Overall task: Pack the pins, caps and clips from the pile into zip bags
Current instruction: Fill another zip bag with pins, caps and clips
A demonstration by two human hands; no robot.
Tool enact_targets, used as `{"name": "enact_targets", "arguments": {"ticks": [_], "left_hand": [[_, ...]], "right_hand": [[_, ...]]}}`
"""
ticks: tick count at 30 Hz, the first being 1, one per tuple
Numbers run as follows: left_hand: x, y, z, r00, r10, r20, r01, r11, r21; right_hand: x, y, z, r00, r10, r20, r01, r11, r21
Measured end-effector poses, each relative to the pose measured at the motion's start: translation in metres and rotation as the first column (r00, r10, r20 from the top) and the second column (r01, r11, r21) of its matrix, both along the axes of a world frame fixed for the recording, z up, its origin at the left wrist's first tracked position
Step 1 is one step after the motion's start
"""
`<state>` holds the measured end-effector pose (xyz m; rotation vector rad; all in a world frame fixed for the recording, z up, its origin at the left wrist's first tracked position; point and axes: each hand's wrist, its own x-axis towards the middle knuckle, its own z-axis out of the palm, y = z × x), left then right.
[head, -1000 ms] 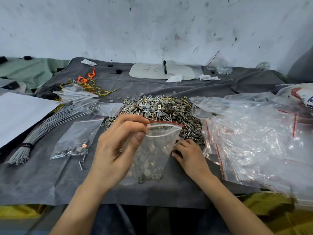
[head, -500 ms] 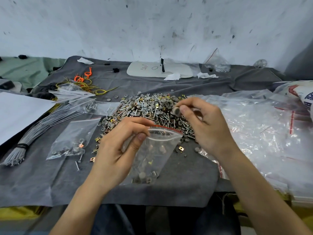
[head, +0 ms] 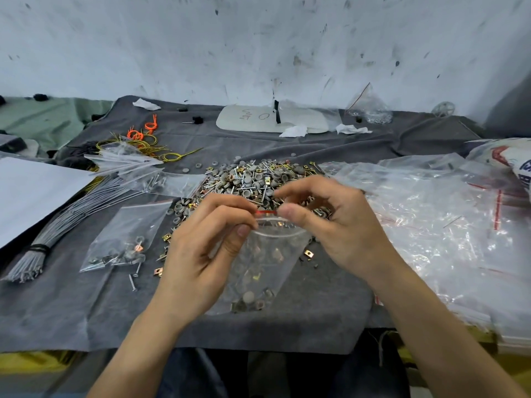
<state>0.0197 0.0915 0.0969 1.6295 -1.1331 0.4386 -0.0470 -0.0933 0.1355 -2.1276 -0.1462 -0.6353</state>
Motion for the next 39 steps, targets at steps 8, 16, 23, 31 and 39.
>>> {"name": "enact_targets", "arguments": {"ticks": [8,16,23,31,39], "left_hand": [[0.006,0.012,0.003,0.991,0.133,-0.026,-0.135,0.979,-0.154],[0.013,0.015,-0.003,0.985,0.167,-0.038,-0.169,0.983,-0.071],[0.011,0.013,0.000,0.984,0.181,0.000,-0.181,0.983,-0.026],[0.004,0.007,-0.004,1.000,0.001,-0.010,-0.001,0.999,0.051],[0.000,-0.001,-0.003,0.996,-0.086,0.004,0.085,0.996,0.016]], "right_hand": [[0.014,-0.010,-0.078,0.904,-0.171,-0.391,0.198,0.980,0.029],[0.001,0.024,-0.144,0.893,-0.157,-0.422,-0.054,0.893,-0.447],[0.009,0.002,-0.146,0.925,-0.238,-0.297,0.046,0.844,-0.534],[-0.001,-0.008,-0.032,0.983,-0.152,0.107,0.128,0.971,0.200],[-0.003,0.001,0.008,0.979,-0.103,0.175,0.100,0.995,0.024]]}}
